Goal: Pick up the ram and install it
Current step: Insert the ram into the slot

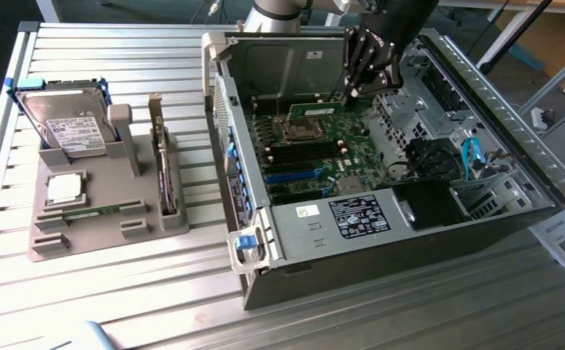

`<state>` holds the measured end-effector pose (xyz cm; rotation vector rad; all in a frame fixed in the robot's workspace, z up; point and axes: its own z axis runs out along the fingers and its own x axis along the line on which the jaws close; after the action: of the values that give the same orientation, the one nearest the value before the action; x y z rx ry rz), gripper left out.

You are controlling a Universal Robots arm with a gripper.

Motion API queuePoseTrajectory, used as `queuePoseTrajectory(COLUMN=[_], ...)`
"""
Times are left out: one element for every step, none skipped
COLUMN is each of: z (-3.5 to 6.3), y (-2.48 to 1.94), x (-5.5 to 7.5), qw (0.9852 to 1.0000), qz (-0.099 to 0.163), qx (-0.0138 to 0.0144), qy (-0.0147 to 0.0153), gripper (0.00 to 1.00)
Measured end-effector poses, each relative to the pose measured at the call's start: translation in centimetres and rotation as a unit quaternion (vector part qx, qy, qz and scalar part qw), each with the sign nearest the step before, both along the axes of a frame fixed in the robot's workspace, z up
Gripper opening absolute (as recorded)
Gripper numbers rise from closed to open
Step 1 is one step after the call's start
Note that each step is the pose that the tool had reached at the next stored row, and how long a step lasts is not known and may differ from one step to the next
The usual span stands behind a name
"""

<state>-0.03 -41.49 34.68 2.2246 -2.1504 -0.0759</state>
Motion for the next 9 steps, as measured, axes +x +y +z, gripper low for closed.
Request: queuePoseTrajectory(z=[0.0,0.0,0.0,0.0,0.0,0.0,0.0,0.0,0.0], y=[0.0,0.0,0.0,0.0,0.0,0.0,0.0,0.0,0.0], x=[0.0,0.0,0.0,0.0,0.0,0.0,0.0,0.0,0.0], qw=[1.0,1.0,1.0,1.0,1.0,1.0,1.0,1.0,1.0], qz=[0.0,0.0,0.0,0.0,0.0,0.0,0.0,0.0,0.0], qx=[0.0,0.0,0.0,0.0,0.0,0.0,0.0,0.0,0.0], qy=[0.0,0.0,0.0,0.0,0.0,0.0,0.0,0.0,0.0], gripper=[0.12,0.12,0.12,0.12,0.12,0.12,0.12,0.12,0.12])
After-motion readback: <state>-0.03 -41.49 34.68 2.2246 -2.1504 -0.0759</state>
